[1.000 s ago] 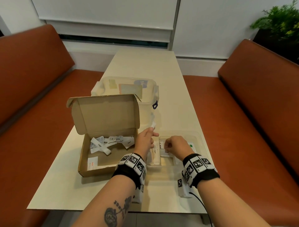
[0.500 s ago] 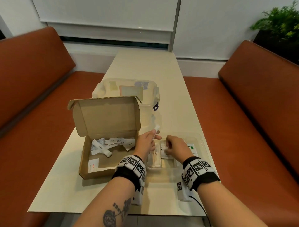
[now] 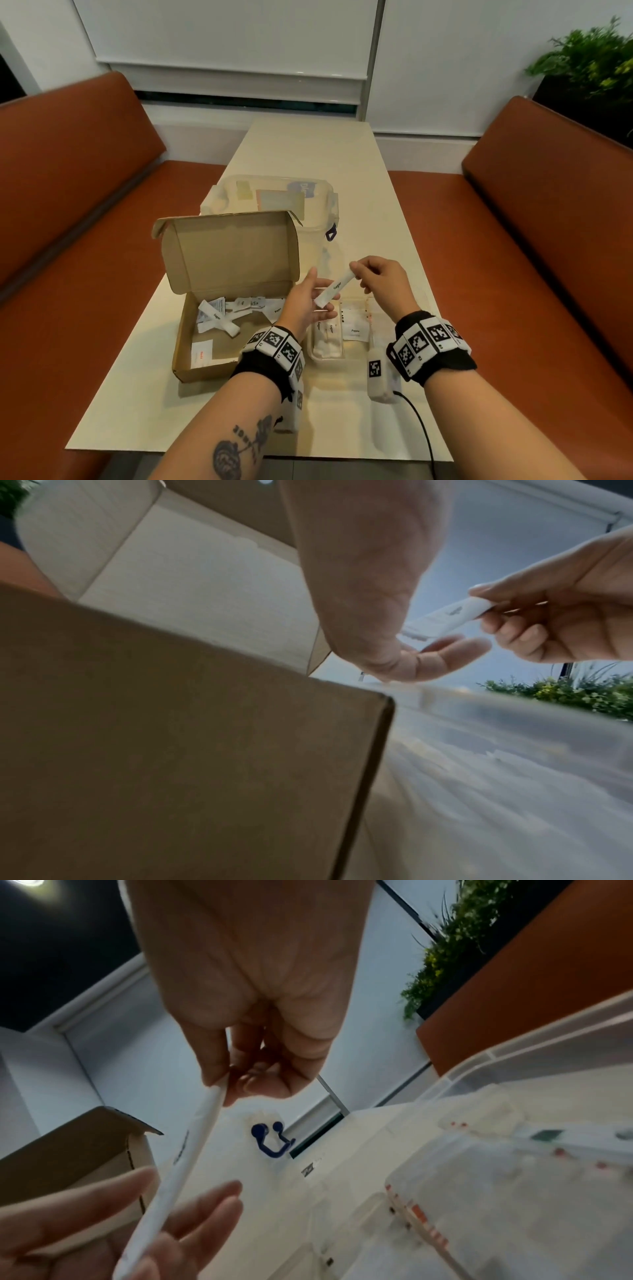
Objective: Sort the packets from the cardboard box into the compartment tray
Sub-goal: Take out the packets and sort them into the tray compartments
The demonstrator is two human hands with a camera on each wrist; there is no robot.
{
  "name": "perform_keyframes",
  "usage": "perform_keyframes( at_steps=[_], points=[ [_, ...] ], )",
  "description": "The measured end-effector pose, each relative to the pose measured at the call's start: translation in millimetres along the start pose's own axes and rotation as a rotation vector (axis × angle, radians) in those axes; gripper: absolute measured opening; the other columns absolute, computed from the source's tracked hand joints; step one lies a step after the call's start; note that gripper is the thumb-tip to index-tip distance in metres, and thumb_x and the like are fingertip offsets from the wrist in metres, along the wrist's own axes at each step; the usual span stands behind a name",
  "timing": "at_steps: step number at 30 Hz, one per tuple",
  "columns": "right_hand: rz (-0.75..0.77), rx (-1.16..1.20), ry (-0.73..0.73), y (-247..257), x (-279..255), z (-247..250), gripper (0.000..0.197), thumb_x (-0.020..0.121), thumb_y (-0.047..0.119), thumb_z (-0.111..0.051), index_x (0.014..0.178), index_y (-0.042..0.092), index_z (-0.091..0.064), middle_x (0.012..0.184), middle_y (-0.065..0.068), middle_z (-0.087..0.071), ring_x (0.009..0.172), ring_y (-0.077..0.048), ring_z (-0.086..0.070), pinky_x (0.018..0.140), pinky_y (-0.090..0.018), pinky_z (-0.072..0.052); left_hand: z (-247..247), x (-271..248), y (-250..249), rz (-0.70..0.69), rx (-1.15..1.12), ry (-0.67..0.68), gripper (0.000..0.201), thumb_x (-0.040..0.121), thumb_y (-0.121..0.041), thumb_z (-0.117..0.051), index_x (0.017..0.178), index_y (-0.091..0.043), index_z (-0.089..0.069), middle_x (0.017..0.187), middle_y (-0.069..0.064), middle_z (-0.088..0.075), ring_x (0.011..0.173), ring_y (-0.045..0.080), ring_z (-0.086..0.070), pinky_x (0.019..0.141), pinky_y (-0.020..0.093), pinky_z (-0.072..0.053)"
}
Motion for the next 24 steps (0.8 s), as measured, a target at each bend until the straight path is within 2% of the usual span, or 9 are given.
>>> perform_keyframes(
  at_steps=[5, 8, 11, 13, 16, 18, 19, 21, 24],
  points=[
    [0.029, -0.055, -0.024, 7.7, 1.6, 4.5, 0.023, 0.090, 0.024, -0.062, 0.079, 0.006, -0.069, 0.062, -0.003, -0.057, 0.054, -0.010, -0.050, 0.056, -0.017, -0.044, -1.6, -4.1, -4.6, -0.081, 0.045, 0.046, 0.019, 0.089, -0.020, -0.065, 0.098, -0.004, -0.065, 0.085, 0.010, -0.065, 0.062, 0.013, -0.061, 0.060, 0.024, -0.056],
    [-0.024, -0.031, 0.029, -0.6, 0.3, 0.5, 0.018, 0.090, 0.019, -0.061, 0.079, 0.005, -0.068, 0.064, -0.004, -0.061, 0.055, -0.011, -0.057, 0.058, -0.017, -0.049, 8.9, -5.3, -13.8, -0.173, 0.017, -0.031, 0.013, 0.084, -0.006, -0.068, 0.097, -0.005, -0.064, 0.083, 0.008, -0.063, 0.064, 0.011, -0.058, 0.062, 0.020, -0.054],
    [-0.090, 0.016, 0.170, -10.4, -6.0, -14.8, 0.007, 0.088, 0.013, -0.064, 0.084, 0.007, -0.066, 0.070, -0.007, -0.067, 0.059, -0.013, -0.060, 0.061, -0.021, -0.051, 22.0, -3.7, -20.5, -0.204, 0.073, -0.123, 0.014, 0.083, -0.008, -0.070, 0.093, -0.014, -0.062, 0.078, 0.001, -0.062, 0.064, 0.010, -0.055, 0.062, 0.021, -0.049],
    [-0.083, -0.038, 0.226, -12.7, -9.9, -22.4, 0.008, 0.085, 0.017, -0.068, 0.085, 0.009, -0.068, 0.069, -0.003, -0.069, 0.059, -0.008, -0.059, 0.057, -0.016, -0.048, 21.4, -3.3, -20.6, -0.204, 0.175, -0.117, 0.014, 0.083, -0.011, -0.071, 0.092, -0.016, -0.061, 0.075, -0.003, -0.062, 0.062, 0.008, -0.053, 0.061, 0.020, -0.044],
    [-0.116, -0.120, 0.264, -20.4, -14.6, -29.1, 0.013, 0.080, 0.024, -0.073, 0.079, 0.011, -0.070, 0.064, 0.004, -0.068, 0.056, -0.001, -0.054, 0.053, -0.009, -0.041, 21.0, -3.9, -17.8, -0.199, 0.231, -0.123, 0.005, 0.091, -0.013, -0.061, 0.095, -0.011, -0.063, 0.077, 0.000, -0.062, 0.056, 0.007, -0.049, 0.050, 0.014, -0.041],
    [-0.170, -0.168, 0.268, -29.9, -17.6, -29.7, 0.015, 0.077, 0.025, -0.077, 0.075, 0.010, -0.073, 0.059, 0.007, -0.062, 0.055, 0.001, -0.049, 0.054, -0.012, -0.037, 25.6, -4.7, -17.2, -0.209, 0.236, -0.160, 0.019, 0.096, -0.015, -0.053, 0.104, -0.005, -0.066, 0.084, 0.006, -0.065, 0.052, 0.008, -0.044, 0.046, 0.017, -0.040],
    [-0.200, -0.183, 0.260, -35.1, -19.0, -29.3, 0.016, 0.075, 0.024, -0.078, 0.075, 0.009, -0.074, 0.058, 0.007, -0.059, 0.055, -0.001, -0.048, 0.055, -0.014, -0.036, 28.8, -5.8, -18.1, -0.218, 0.257, -0.189, 0.023, 0.097, -0.018, -0.051, 0.108, -0.005, -0.067, 0.090, 0.008, -0.067, 0.055, 0.010, -0.044, 0.049, 0.021, -0.042],
    [-0.267, -0.221, 0.231, -44.9, -22.4, -28.1, 0.017, 0.074, 0.023, -0.079, 0.070, 0.008, -0.072, 0.054, 0.004, -0.056, 0.053, -0.005, -0.048, 0.053, -0.016, -0.036, 38.1, -8.5, -22.4, -0.262, 0.376, -0.271, 0.023, 0.096, -0.022, -0.054, 0.111, -0.010, -0.066, 0.104, 0.007, -0.068, 0.074, 0.011, -0.052, 0.069, 0.030, -0.049],
    [-0.377, -0.292, 0.232, -57.4, -30.6, -34.3, 0.021, 0.075, 0.019, -0.078, 0.063, 0.006, -0.066, 0.056, -0.003, -0.056, 0.052, -0.013, -0.049, 0.058, -0.023, -0.045, 46.4, -10.1, -22.6, -0.287, 0.587, -0.337, 0.024, 0.090, -0.012, -0.060, 0.113, -0.016, -0.065, 0.116, 0.001, -0.063, 0.099, 0.012, -0.053, 0.089, 0.028, -0.044]
  ],
)
Point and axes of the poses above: each hand's wrist, its own x-axis towards the middle knuckle, its own z-axis out of the back of the hand, y = z × x, the point moved 10 cm from there along x, towards the middle knuckle
